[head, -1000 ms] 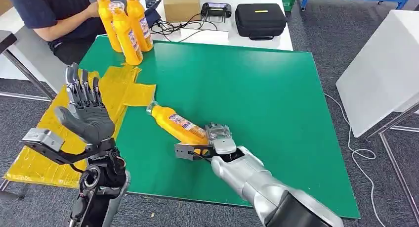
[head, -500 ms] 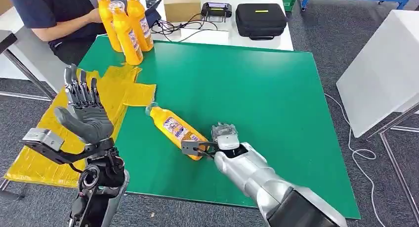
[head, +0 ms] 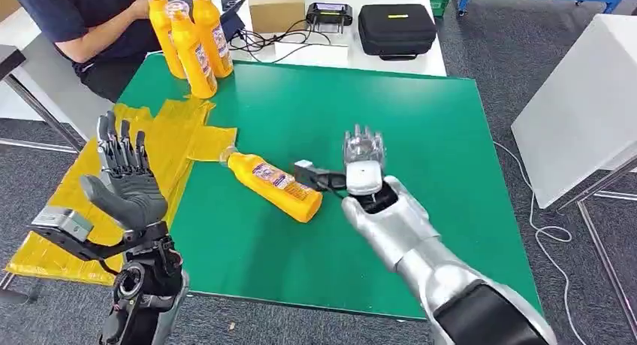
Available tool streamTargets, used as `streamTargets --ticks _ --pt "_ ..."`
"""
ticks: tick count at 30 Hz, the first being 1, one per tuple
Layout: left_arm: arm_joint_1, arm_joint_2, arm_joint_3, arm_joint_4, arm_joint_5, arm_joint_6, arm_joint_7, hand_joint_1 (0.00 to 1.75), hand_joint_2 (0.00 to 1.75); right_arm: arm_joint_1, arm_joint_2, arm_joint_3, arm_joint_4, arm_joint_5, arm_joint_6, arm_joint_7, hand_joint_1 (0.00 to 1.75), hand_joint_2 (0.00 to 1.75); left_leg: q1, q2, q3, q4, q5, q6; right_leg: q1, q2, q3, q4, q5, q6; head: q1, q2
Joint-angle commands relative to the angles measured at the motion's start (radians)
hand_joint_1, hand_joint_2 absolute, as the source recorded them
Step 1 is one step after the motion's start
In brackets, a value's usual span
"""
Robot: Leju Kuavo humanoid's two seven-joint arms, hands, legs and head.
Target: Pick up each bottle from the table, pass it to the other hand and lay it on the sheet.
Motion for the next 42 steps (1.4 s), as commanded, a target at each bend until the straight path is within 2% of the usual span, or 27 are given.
streamTargets --ticks 1,4,6,9,11,12,14,15,18,19,22,23,30,33,38,42 --pt "0.001 0.044 0.042 0.032 0.021 -0.003 -0.015 0.0 0.0 -0.03 -0.072 -0.17 -0.422 0.006 0.034 -0.06 0.0 0.0 0.0 -0.001 0.0 0.001 -0.001 -0.002 0.0 0.001 0.001 0.001 -0.002 -0.002 0.0 0.0" --pt "0.024 0.058 0.061 0.018 0.032 -0.007 -0.027 0.0 0.0 -0.042 -0.063 -0.174 -0.418 -0.035 0.049 -0.078 0.0 0.0 0.001 0.002 0.002 0.003 -0.004 -0.003 0.001 0.005 0.002 0.003 -0.004 -0.003 0.001 0.0" --pt "0.057 0.059 0.078 -0.003 0.032 -0.015 -0.038 0.0 0.0 -0.039 -0.059 -0.163 -0.355 -0.072 0.033 -0.1 0.0 0.0 0.001 0.002 0.002 0.0 -0.002 -0.002 0.001 0.004 0.002 0.0 -0.001 -0.001 0.001 0.0" --pt "0.078 0.061 0.08 -0.025 0.03 -0.009 -0.043 0.0 0.0 -0.058 -0.022 -0.156 -0.214 -0.14 -0.071 -0.172 0.0 0.0 0.001 0.003 0.004 -0.001 -0.002 -0.002 0.001 0.005 0.004 -0.002 -0.001 -0.001 0.0 0.0" --pt "0.088 0.07 0.071 -0.02 0.033 -0.003 -0.049 0.0 0.0 -0.052 0.026 -0.157 -0.117 -0.235 -0.176 -0.269 0.0 0.0 0.001 0.004 0.004 -0.001 -0.002 -0.002 0.001 0.006 0.003 -0.001 -0.001 -0.002 0.0 0.0" --pt "0.092 0.07 0.069 -0.018 0.032 -0.001 -0.052 0.0 0.0 -0.052 0.034 -0.146 -0.094 -0.241 -0.197 -0.285 0.0 0.0 0.001 0.003 0.001 -0.001 -0.001 -0.001 0.001 0.004 0.001 -0.001 0.0 -0.001 0.0 0.0" --pt "0.094 0.07 0.067 -0.016 0.032 -0.001 -0.058 0.0 0.0 -0.048 0.042 -0.138 -0.082 -0.238 -0.213 -0.284 0.0 0.0 0.002 0.006 0.006 -0.002 -0.003 -0.003 0.001 0.009 0.006 -0.002 -0.001 -0.002 0.0 0.0" --pt "0.094 0.069 0.066 -0.015 0.032 -0.001 -0.058 0.0 0.0 -0.051 0.042 -0.138 -0.082 -0.238 -0.212 -0.284 0.0 0.0 0.001 0.003 0.002 -0.001 -0.001 -0.001 0.001 0.005 0.001 -0.001 0.0 -0.001 0.0 0.0" --pt "0.089 0.073 0.063 -0.012 0.033 0.001 -0.057 0.0 0.0 -0.05 0.048 -0.157 -0.085 -0.268 -0.225 -0.302 0.0 0.0 0.001 0.0 0.001 -0.001 -0.001 -0.001 0.001 0.002 0.001 0.0 -0.001 -0.001 0.0 0.0" --pt "0.094 0.077 0.055 -0.013 0.031 0.009 -0.058 0.0 0.0 -0.049 0.059 -0.141 -0.066 -0.271 -0.277 -0.333 0.0 0.0 0.002 0.001 0.005 0.0 -0.003 -0.003 0.002 0.004 0.005 -0.001 -0.002 -0.002 0.0 0.0" --pt "0.114 0.07 0.05 -0.023 0.031 0.028 -0.065 0.0 0.0 -0.059 0.118 -0.124 0.003 -0.302 -0.354 -0.369 0.0 0.0 0.0 0.003 0.001 -0.001 -0.001 -0.001 0.0 0.004 0.001 0.0 0.0 -0.001 0.0 0.0" --pt "0.117 0.067 0.05 -0.027 0.031 0.029 -0.065 0.0 0.0 -0.065 0.129 -0.111 0.019 -0.302 -0.36 -0.365 0.0 1.75 0.001 0.004 0.003 -0.001 -0.002 -0.002 0.001 0.006 0.002 -0.001 -0.001 -0.001 0.001 0.0" --pt "0.128 0.045 0.069 -0.077 0.015 0.035 -0.061 0.0 0.0 -0.154 0.13 0.333 0.058 -0.624 -0.383 -0.203 0.0 1.75 0.001 0.006 0.002 0.0 -0.003 -0.002 0.001 0.008 0.0 0.001 -0.001 -0.002 0.001 0.0" --pt "0.132 0.039 0.076 -0.103 0.007 0.035 -0.051 0.0 0.0 -0.174 0.13 0.408 0.067 -0.687 -0.393 -0.178 0.0 1.75 0.002 0.004 0.001 0.0 -0.002 -0.002 0.001 0.006 0.0 0.001 -0.001 -0.002 0.0 0.0" --pt "0.135 0.032 0.082 -0.11 0.002 0.039 -0.051 0.0 0.0 -0.196 0.13 0.451 0.091 -0.731 -0.38 -0.178 0.0 1.75 0.002 0.001 0.0 0.0 -0.001 -0.001 0.001 0.003 0.0 0.0 -0.001 -0.001 0.0 0.0" --pt "0.149 0.021 0.109 -0.145 -0.011 0.028 -0.022 0.0 0.0 -0.224 0.13 0.608 0.108 -0.865 -0.364 -0.119 0.0 1.75 0.002 0.003 0.002 0.0 -0.002 -0.002 0.001 0.005 0.002 0.0 -0.002 -0.002 0.0 0.0"
